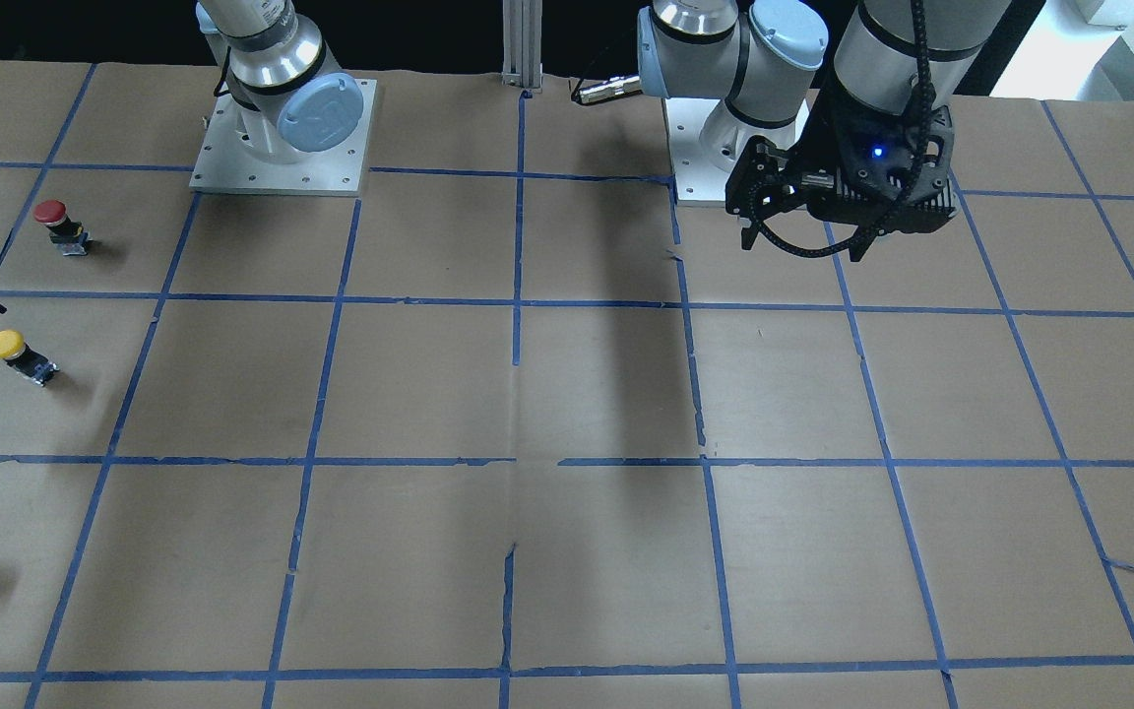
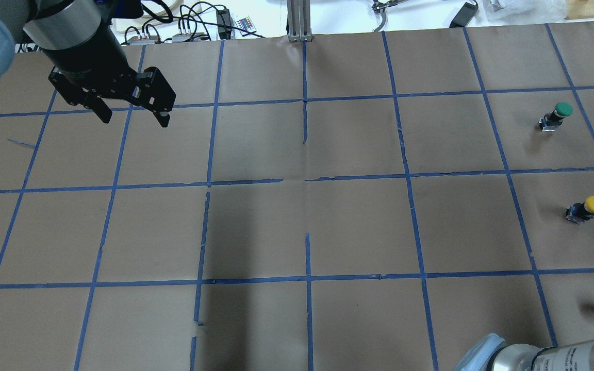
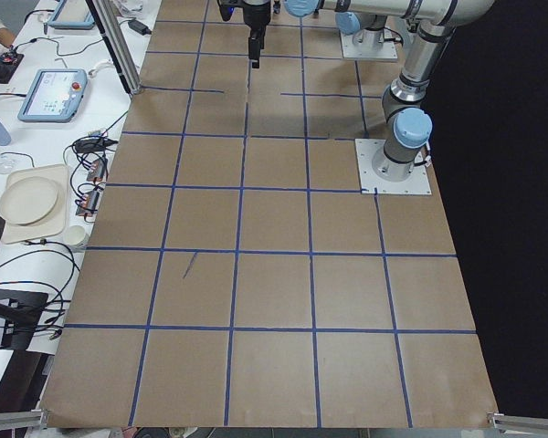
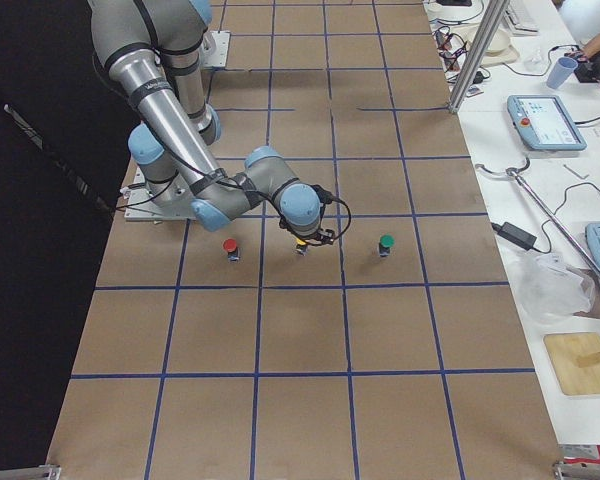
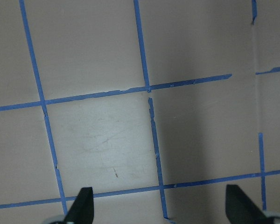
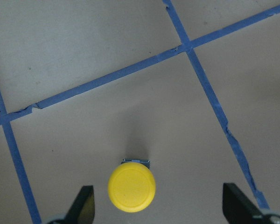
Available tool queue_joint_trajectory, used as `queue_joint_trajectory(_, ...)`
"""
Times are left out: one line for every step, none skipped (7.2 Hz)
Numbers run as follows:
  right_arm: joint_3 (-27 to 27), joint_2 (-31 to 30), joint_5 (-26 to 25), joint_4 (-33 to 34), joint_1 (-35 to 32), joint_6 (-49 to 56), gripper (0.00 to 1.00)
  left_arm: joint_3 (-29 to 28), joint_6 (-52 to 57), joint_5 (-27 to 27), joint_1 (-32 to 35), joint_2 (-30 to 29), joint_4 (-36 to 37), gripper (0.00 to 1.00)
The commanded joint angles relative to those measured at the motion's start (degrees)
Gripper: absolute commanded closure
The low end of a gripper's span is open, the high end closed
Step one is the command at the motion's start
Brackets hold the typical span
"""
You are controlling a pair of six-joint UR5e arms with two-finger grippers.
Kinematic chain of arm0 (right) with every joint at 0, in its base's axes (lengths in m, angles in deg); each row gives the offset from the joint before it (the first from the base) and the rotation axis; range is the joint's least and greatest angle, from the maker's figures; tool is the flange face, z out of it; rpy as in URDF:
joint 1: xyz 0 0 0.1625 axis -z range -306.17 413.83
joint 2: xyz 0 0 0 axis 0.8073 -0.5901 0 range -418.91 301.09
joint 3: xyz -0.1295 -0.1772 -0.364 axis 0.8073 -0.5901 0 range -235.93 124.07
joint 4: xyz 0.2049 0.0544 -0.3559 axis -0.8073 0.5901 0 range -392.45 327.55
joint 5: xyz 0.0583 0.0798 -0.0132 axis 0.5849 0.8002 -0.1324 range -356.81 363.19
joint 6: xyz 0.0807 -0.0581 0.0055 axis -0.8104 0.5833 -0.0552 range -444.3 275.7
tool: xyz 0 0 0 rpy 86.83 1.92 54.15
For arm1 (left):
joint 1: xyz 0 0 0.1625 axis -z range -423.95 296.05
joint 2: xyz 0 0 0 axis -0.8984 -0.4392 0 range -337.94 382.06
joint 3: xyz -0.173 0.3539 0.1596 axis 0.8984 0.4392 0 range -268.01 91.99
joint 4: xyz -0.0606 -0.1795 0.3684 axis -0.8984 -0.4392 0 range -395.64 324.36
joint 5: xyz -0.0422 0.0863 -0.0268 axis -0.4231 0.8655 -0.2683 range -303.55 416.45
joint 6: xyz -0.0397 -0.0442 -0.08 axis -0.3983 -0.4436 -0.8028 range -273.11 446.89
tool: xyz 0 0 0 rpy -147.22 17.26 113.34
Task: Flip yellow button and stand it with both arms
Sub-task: 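Open the right gripper and release the standing button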
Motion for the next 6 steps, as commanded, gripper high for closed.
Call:
queue_joint_trajectory(-0.51,-7.5,-0.54,-5.72,-1.58,-15.85,0.01,-0.12,0.0,-0.06,0.03,-0.1,0.06,0.0)
queue_joint_trajectory(-0.16,-13.03,-1.76,-11.15,-3.68,-26.9,0.0,-0.12,0.0,-0.06,0.03,-0.1,0.06,0.01)
queue_joint_trajectory(-0.51,-17.7,-2.56,-15.82,-8.48,-42.33,0.0,-0.12,0.0,-0.06,0.03,-0.1,0.06,0.01)
queue_joint_trajectory(-0.51,-21.22,-5.87,-17.08,-14.88,-56.14,0.0,-0.12,0.0,-0.06,0.03,-0.01,0.06,0.01)
queue_joint_trajectory(-0.51,-23.7,-8.08,-18.23,-20.95,-70.03,0.0,-0.03,0.0,-0.06,0.03,-0.01,0.06,0.01)
queue_joint_trajectory(-0.77,-25.55,-8.1,-21.2,-26.41,-84.7,0.0,-0.12,0.0,-0.15,0.11,0.08,0.06,0.01)
